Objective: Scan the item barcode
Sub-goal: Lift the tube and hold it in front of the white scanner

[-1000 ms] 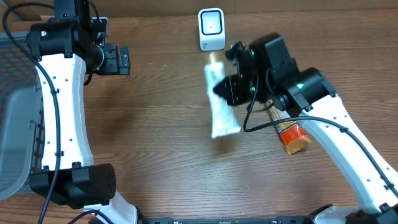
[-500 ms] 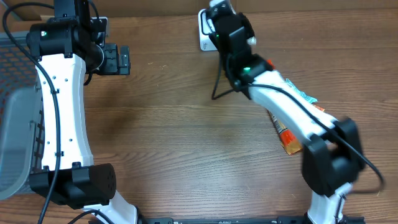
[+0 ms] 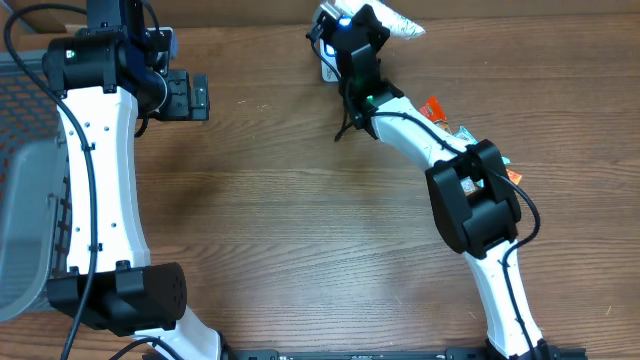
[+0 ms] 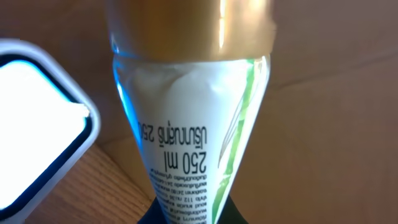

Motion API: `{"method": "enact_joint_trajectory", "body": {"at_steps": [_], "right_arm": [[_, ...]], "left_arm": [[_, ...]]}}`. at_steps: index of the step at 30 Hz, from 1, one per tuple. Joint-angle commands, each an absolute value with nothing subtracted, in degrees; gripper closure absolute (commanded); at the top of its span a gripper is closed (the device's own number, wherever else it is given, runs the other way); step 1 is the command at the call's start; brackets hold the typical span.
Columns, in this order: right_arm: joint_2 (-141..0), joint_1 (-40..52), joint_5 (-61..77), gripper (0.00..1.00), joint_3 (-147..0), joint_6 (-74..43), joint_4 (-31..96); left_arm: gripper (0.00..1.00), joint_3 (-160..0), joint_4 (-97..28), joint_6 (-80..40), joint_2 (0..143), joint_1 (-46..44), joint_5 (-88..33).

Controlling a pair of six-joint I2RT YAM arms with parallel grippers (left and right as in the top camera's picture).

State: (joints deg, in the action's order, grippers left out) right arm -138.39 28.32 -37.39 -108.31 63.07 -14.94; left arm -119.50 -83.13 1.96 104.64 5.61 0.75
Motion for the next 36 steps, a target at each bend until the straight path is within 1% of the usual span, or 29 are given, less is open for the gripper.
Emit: {"method": "enact_joint_trajectory", "body": {"at_steps": [1,7,10,24,29,32,36], "right_arm": [[-139.5,27.7,-32.9,0.96,-111.5,70.3,-16.3],[-141.7,27.7,-31.1,0.96,-111.5,70.3,-16.5],[-142.1,27.7,-30.9,0.96,-111.5,70.4,-18.6],[-142.2,27.7,-32.5,0.96,-111.5,70.1,-17.3],[-140.9,28.2,-35.6,0.96,-111.5,64.1,-17.1],[-137.4,28.3,-37.9,0.97,-111.5,58.4,-12.4],[-130.3,28.3,-38.0,0.96,-111.5,52.2,0.6]], "left_arm": [[0.00,-119.6,-83.1,3.0,105.3,5.2,1.1],[0.00,-119.6,-83.1,3.0,105.3,5.2,1.1],[0.00,-119.6,-83.1,3.0,105.3,5.2,1.1],[0.00,-119.6,-83.1,3.0,105.3,5.2,1.1],[0.01,-119.6,-83.1,3.0,105.3,5.2,1.1],[0.00,-119.6,-83.1,3.0,105.3,5.2,1.1],[0.00,-119.6,-83.1,3.0,105.3,5.2,1.1]]}}
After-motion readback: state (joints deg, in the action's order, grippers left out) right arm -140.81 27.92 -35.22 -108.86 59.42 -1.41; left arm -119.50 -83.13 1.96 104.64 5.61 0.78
